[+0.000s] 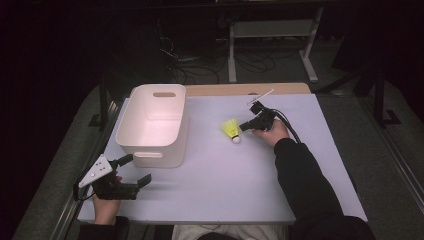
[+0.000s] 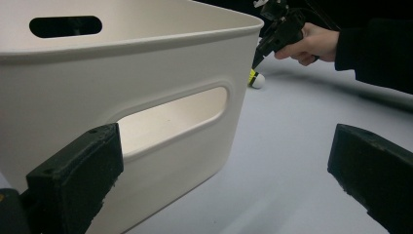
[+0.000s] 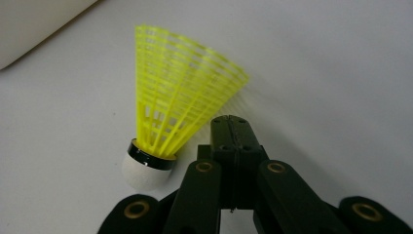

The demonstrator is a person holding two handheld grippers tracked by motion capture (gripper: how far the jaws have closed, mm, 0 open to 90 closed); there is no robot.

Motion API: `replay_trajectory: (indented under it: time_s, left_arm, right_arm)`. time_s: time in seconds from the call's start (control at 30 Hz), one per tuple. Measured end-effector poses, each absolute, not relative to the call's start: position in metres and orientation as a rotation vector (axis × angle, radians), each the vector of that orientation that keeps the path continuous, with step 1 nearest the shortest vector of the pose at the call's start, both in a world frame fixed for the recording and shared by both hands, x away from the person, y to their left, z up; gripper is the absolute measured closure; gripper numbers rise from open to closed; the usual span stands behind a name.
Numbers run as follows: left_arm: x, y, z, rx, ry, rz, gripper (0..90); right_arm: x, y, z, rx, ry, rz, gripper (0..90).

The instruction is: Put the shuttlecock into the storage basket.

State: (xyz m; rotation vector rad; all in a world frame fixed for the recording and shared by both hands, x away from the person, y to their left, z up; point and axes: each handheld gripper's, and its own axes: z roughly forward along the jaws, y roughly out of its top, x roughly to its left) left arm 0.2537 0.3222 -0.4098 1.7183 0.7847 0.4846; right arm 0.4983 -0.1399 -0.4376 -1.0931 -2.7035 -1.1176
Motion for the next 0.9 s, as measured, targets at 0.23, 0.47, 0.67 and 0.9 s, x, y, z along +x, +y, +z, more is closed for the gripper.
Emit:
replay_trajectory:
  time_s: [0.23, 0.47, 0.67, 0.9]
  left_arm:
    - [0.253, 0.322, -0.41, 1.718, 0.783, 0.484, 0.0]
    - [0.254, 0.322, -0.41, 1.719, 0.784, 0.482, 0.0]
    - [0.253, 0.322, -0.41, 1.719, 0.783, 0.483, 0.0]
    - [0.253, 0.322, -0.41, 1.718, 0.782, 0.483, 0.0]
  right_arm:
    - [0.497, -0.133, -0.439, -1.075, -2.713, -1.107, 89.4]
    - [0.496, -0.13, -0.439, -1.063, -2.715, -1.105, 89.4]
    - [0.495, -0.123, -0.436, -1.033, -2.721, -1.116, 89.4]
    - [0.494, -0.114, -0.434, -1.0, -2.731, -1.116, 89.4]
